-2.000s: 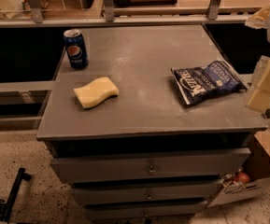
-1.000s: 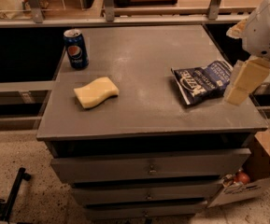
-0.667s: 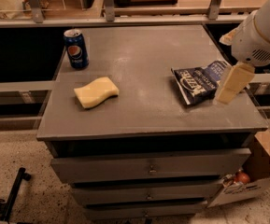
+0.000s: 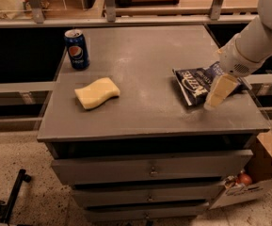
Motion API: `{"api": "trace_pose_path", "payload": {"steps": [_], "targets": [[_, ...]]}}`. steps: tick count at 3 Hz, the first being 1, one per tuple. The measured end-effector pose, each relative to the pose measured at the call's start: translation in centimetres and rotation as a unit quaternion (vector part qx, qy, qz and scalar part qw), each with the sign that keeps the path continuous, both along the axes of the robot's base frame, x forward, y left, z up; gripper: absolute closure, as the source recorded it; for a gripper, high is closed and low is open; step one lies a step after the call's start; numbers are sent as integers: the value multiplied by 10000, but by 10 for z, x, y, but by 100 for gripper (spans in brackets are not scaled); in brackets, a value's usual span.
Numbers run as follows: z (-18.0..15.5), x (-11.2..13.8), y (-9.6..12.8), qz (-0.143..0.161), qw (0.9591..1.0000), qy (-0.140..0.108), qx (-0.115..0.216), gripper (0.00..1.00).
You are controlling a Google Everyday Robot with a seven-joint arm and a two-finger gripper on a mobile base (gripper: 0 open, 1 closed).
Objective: Move blue chip bag near sponge
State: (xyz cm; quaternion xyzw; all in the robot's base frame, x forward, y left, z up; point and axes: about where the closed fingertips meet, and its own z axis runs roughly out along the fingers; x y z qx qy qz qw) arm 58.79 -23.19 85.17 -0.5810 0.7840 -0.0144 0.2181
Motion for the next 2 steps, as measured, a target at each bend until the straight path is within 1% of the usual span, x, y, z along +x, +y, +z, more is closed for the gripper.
{"api": "trace_pose_path", "payload": {"steps": [1, 2], "targets": [[-21, 12, 0, 37, 9999, 83, 139, 14], [-31, 17, 1, 81, 9993, 113, 349, 37]]}}
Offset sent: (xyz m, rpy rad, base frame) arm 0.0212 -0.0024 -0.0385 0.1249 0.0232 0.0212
